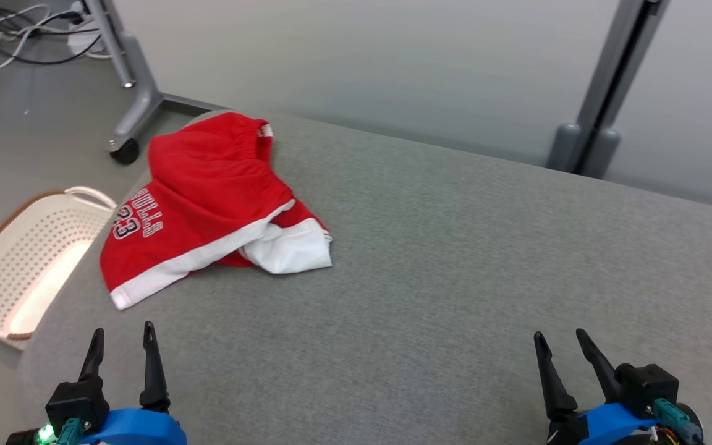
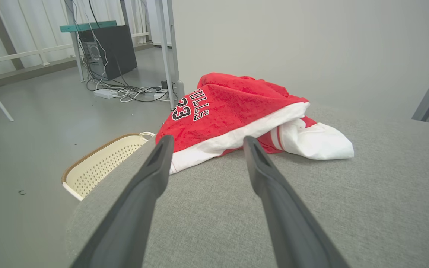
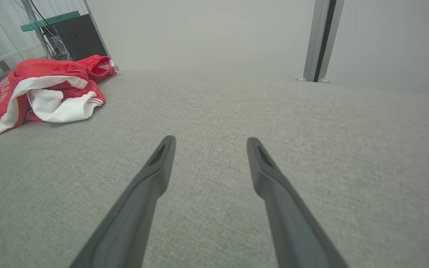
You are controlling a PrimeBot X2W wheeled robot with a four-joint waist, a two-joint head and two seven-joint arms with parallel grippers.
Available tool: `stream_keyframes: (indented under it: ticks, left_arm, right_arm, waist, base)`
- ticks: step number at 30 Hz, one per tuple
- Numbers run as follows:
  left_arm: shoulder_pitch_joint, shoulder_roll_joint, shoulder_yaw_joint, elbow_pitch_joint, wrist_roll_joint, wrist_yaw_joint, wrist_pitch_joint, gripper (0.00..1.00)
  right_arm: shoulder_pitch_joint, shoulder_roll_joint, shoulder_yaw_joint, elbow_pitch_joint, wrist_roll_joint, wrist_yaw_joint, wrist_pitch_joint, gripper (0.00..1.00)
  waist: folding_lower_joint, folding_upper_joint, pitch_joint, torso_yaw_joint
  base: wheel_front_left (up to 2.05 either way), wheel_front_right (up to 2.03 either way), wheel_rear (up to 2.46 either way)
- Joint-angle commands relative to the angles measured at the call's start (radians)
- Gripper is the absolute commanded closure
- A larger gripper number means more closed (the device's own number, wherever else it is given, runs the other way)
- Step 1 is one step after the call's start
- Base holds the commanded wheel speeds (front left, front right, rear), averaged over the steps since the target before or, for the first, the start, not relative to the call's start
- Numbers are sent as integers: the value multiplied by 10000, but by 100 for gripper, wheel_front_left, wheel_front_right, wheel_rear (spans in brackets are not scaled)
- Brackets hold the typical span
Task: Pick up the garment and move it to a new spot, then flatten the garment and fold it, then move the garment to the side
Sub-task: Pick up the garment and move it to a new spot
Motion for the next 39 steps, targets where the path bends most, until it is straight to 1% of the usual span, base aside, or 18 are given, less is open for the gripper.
stream_keyframes:
  ticks: [1,4,9,13,19,25,30,34,39]
  left_arm:
    - [-45,-3,72,-51,40,30,-47,0]
    - [-8,-8,126,-75,72,65,-45,0]
    - [103,-15,234,-155,57,134,-47,0]
    - [101,-5,287,-167,92,82,-45,0]
    - [123,-11,400,-194,120,109,-45,0]
    - [-110,-26,553,-263,-35,181,-47,0]
    - [-1020,-43,731,-404,-232,118,-45,0]
    - [-2265,85,847,-390,-304,45,-38,0]
    - [-3966,502,1098,83,-342,-42,-36,0]
  right_arm:
    - [-17,-57,-12,-45,-88,5,-40,0]
    - [36,-57,3,-56,-82,5,-42,0]
    - [107,-60,-21,-64,-53,5,-40,0]
    - [166,-57,-32,-57,-48,5,-40,0]
    - [198,-58,48,-70,-12,5,-40,0]
    - [-48,-58,46,-118,-181,5,-40,0]
    - [-352,-222,-72,-379,-460,5,-42,0]
    - [-728,-480,-123,-766,-632,5,-42,0]
    - [-1225,-800,-97,-1431,-731,5,-42,0]
  waist:
    - [0,0,141,270]
    - [0,0,122,587]
    - [0,0,63,930]
    - [0,0,28,1101]
    - [0,0,25,1152]
    - [0,0,316,874]
    - [0,0,1001,507]
    - [0,0,1728,82]
    - [0,0,2615,-573]
  base:
    - [0,0,0]
    - [0,0,0]
    - [0,0,0]
    - [0,0,0]
    - [0,0,0]
    - [0,0,0]
    - [0,0,0]
    - [0,0,0]
    - [0,0,0]
